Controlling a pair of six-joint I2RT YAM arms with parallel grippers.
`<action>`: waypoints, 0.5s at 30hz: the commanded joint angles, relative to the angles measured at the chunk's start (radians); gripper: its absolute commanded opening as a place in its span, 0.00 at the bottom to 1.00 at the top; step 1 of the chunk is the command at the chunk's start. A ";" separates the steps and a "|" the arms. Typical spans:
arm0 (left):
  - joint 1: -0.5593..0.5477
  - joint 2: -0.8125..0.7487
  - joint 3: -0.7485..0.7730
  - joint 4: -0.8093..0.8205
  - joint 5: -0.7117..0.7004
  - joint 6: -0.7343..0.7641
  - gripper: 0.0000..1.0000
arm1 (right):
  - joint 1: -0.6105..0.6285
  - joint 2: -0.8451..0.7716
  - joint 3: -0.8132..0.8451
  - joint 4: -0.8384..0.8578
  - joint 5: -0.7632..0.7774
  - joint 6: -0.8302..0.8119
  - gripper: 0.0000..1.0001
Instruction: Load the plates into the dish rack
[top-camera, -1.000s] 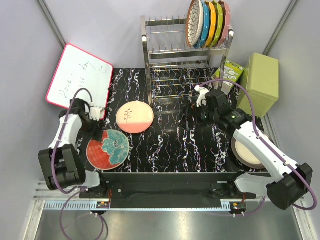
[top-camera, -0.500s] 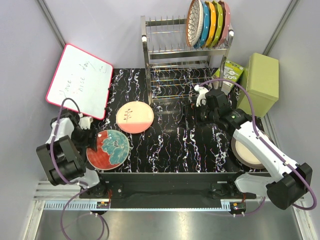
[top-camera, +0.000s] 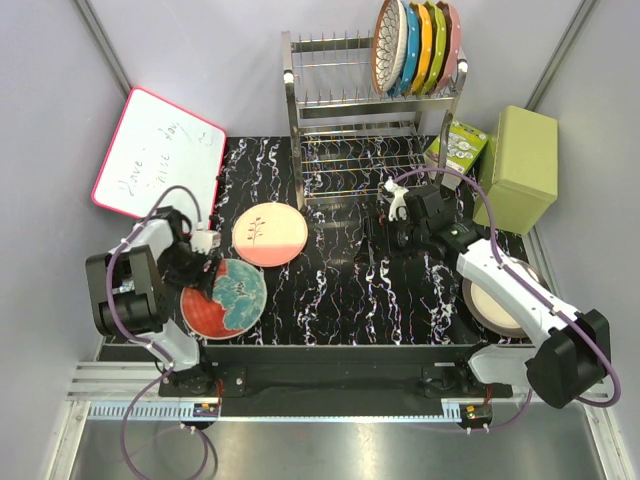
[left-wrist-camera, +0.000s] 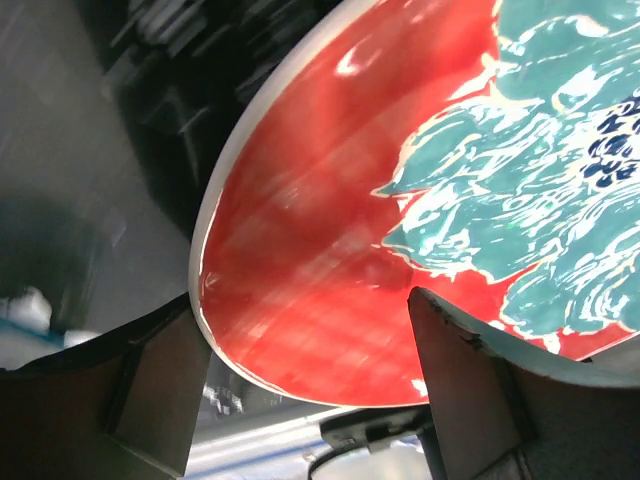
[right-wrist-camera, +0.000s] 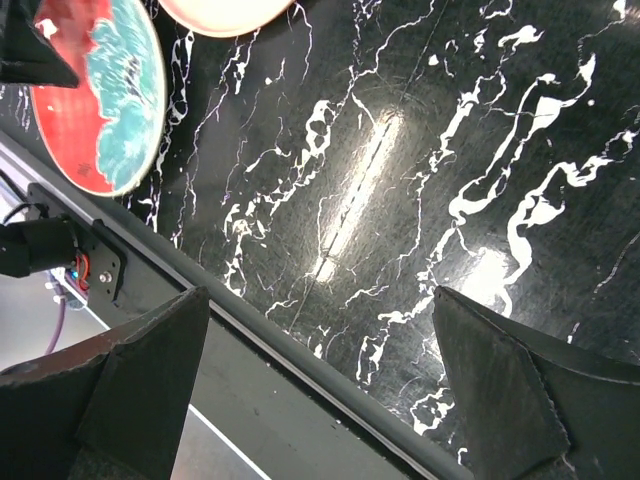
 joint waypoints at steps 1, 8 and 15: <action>-0.141 -0.031 0.027 -0.018 0.050 0.049 0.79 | -0.027 0.023 -0.005 0.060 -0.043 0.023 1.00; -0.299 -0.002 0.070 -0.040 0.085 -0.003 0.79 | -0.099 0.084 -0.003 0.065 -0.113 0.038 1.00; -0.320 0.021 0.116 -0.117 0.042 -0.050 0.79 | -0.124 0.074 -0.023 0.062 -0.136 0.046 1.00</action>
